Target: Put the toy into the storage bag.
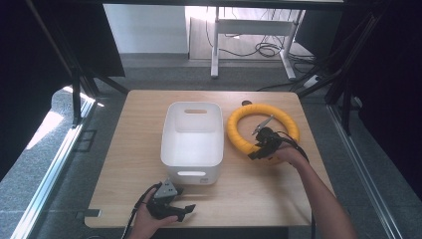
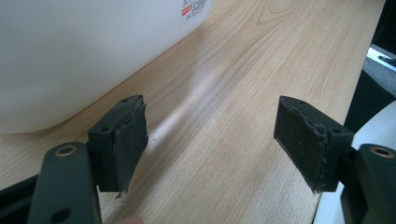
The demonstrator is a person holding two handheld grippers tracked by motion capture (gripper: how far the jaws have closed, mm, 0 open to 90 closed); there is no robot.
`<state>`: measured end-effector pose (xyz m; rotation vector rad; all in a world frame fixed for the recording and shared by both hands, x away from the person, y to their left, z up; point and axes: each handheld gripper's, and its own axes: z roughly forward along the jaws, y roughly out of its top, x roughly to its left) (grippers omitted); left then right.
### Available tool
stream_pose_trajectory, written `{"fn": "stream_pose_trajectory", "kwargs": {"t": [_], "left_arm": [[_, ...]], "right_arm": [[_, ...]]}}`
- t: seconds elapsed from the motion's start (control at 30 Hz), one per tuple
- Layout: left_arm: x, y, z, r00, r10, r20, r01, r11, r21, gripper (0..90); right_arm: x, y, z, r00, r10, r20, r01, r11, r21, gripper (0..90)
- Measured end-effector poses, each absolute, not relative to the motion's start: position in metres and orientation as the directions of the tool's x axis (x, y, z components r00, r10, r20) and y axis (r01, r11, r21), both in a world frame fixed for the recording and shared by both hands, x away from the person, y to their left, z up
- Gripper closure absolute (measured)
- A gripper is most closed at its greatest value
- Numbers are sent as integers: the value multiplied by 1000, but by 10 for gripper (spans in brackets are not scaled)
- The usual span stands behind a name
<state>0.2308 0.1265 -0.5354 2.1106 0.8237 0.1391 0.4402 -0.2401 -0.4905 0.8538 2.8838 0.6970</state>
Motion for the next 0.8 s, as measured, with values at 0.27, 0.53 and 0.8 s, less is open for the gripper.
{"fn": "stream_pose_trajectory", "kwargs": {"t": [0.27,0.53,0.8], "left_arm": [[231,127,-535,776,603,-182,507,-426,749,258],[231,128,-535,775,605,-182,507,-423,751,258],[231,129,-534,774,608,-178,505,-422,753,258]], "right_arm": [[438,-248,-468,-837,534,118,499,659,562,492],[438,-256,-437,-833,531,154,480,556,678,507],[434,-272,-416,-818,546,181,467,445,764,510]]}}
